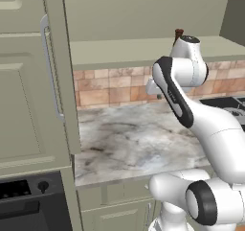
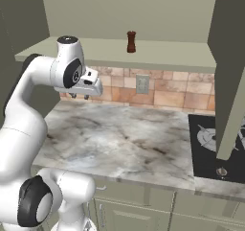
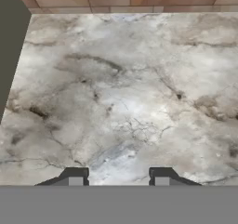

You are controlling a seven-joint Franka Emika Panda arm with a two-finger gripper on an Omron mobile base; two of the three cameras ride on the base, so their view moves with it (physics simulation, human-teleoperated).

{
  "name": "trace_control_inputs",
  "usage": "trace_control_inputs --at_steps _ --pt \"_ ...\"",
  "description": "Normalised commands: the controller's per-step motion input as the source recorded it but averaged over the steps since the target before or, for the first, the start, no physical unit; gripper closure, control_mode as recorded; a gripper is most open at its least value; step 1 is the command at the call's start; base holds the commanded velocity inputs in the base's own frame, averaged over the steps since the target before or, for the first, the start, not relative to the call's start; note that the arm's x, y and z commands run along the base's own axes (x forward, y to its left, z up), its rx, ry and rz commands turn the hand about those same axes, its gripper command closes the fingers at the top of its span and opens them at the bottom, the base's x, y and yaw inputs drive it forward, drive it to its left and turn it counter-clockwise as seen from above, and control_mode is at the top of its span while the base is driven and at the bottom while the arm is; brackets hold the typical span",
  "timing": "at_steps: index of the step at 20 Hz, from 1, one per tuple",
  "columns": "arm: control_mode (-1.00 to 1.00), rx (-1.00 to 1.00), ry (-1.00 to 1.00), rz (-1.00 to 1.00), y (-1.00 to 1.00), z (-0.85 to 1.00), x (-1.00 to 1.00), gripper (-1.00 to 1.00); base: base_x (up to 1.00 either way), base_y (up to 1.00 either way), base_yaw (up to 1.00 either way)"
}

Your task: Retrieve the shaker from the cabinet and place it next the steak on a plate on the dining table.

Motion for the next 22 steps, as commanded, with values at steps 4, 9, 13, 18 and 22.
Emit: trace_control_inputs --at_steps 4,9,13,18,22 --pt "-1.0 0.0 -0.03 0.01 -0.11 0.0 0.0 -1.0 0.0 0.0 0.0" --pt "-1.0 0.0 -0.02 0.0 -0.41 0.04 -0.12 -1.0 0.0 0.0 0.0" --pt "-1.0 -0.02 -0.03 0.0 -0.47 0.14 -0.16 -1.0 0.0 0.0 0.0" --pt "-1.0 -0.08 -0.09 0.0 -0.32 0.24 -0.01 -1.0 0.0 0.0 0.0" --pt "-1.0 -0.1 -0.19 0.0 -0.19 0.32 0.0 -1.0 0.0 0.0 0.0"
